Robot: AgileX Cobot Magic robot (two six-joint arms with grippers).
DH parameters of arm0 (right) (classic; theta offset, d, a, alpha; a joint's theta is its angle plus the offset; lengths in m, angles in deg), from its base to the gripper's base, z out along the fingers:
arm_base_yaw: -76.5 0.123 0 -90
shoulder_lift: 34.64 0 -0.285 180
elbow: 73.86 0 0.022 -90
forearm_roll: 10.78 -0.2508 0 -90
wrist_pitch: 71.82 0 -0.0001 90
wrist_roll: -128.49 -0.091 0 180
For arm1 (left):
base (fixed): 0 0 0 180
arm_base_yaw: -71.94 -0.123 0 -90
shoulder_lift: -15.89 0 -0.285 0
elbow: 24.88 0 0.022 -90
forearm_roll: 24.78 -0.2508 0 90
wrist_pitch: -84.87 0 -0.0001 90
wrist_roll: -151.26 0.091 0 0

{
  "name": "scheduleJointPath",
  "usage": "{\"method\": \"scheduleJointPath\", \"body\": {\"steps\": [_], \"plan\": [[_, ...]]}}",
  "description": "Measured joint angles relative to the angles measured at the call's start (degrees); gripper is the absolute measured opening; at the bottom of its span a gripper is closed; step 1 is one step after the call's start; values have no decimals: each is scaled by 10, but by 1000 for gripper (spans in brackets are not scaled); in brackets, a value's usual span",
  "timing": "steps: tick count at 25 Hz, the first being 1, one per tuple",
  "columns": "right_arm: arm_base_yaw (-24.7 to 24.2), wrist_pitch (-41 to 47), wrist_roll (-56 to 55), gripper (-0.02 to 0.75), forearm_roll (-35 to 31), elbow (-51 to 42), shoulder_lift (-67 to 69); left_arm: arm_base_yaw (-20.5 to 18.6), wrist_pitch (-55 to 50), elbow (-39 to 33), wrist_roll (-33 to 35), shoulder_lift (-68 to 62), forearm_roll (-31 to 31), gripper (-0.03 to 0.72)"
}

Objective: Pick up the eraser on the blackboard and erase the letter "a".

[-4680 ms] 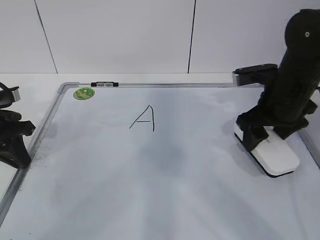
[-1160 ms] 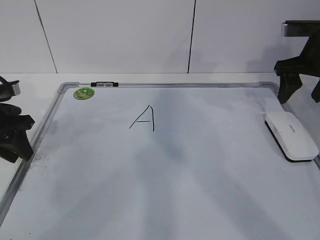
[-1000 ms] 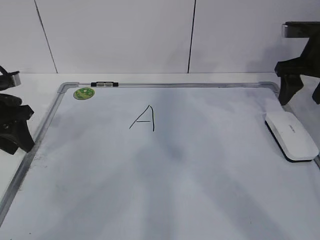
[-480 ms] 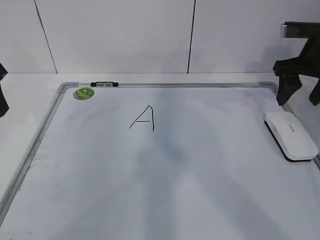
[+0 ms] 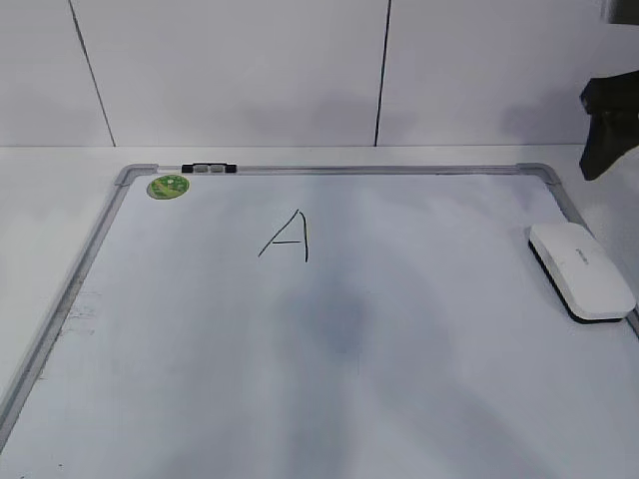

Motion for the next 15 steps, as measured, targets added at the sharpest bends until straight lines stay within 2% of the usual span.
{"method": "scheduleJointPath", "body": {"steps": [4,15], "plan": [[0,1,0,594,5,-43,-52,0,-2,-14,-2,49,0,323],[0,4,0,593,8,-132,-176,0,-3,-112,-2,164,0,323]]}}
